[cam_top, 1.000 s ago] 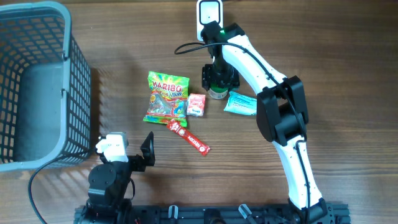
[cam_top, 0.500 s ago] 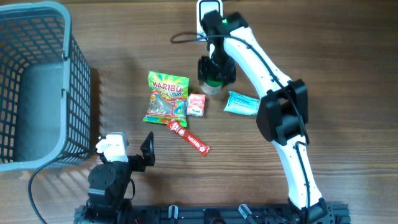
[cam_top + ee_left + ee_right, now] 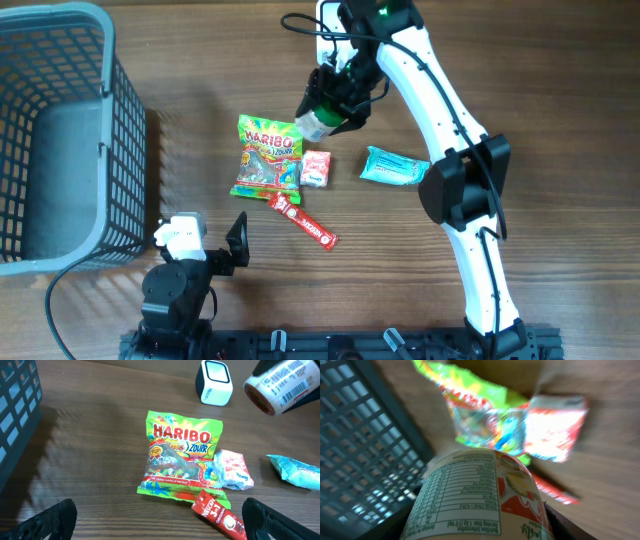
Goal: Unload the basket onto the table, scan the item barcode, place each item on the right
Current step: 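Hold the jar's barcode label in front of the white scanner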
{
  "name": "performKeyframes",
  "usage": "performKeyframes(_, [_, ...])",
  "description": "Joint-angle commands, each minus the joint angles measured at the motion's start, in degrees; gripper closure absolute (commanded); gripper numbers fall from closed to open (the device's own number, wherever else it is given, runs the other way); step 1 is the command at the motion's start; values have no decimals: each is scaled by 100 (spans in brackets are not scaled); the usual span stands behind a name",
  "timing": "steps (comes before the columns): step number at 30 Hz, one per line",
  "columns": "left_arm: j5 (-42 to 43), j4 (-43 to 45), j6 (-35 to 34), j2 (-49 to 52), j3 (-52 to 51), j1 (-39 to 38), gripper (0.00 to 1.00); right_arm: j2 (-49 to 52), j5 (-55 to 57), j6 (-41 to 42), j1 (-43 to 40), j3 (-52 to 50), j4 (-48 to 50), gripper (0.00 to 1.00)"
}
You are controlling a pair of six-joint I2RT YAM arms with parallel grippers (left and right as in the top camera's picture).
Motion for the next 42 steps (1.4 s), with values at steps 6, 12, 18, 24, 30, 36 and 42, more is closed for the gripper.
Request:
performKeyframes(6, [-79, 15, -48, -2, -52, 11, 0, -236, -918, 586, 994, 116, -2, 36])
performKeyframes(12, [-79, 15, -48, -2, -52, 11, 0, -280, -1115, 581, 1694, 116, -2, 37])
performKeyframes(18, [-79, 15, -48, -2, -52, 11, 0, -437, -1139, 634, 1840, 116, -2, 39])
performKeyframes(24, [-79, 15, -48, -2, -52, 9, 0, -706, -1633, 625, 1834, 118, 0, 39])
performKeyframes(30, [-79, 15, -48, -2, -52, 11, 0, -1320, -1810, 555, 1777, 118, 0, 39])
performKeyframes(36, [-79, 15, -48, -2, -52, 11, 0, -2341, 610, 481, 1545, 118, 142, 39])
performKeyframes(42, [-79, 15, -48, -2, -52, 11, 0, -2702, 5886, 494, 1528, 85, 905, 38])
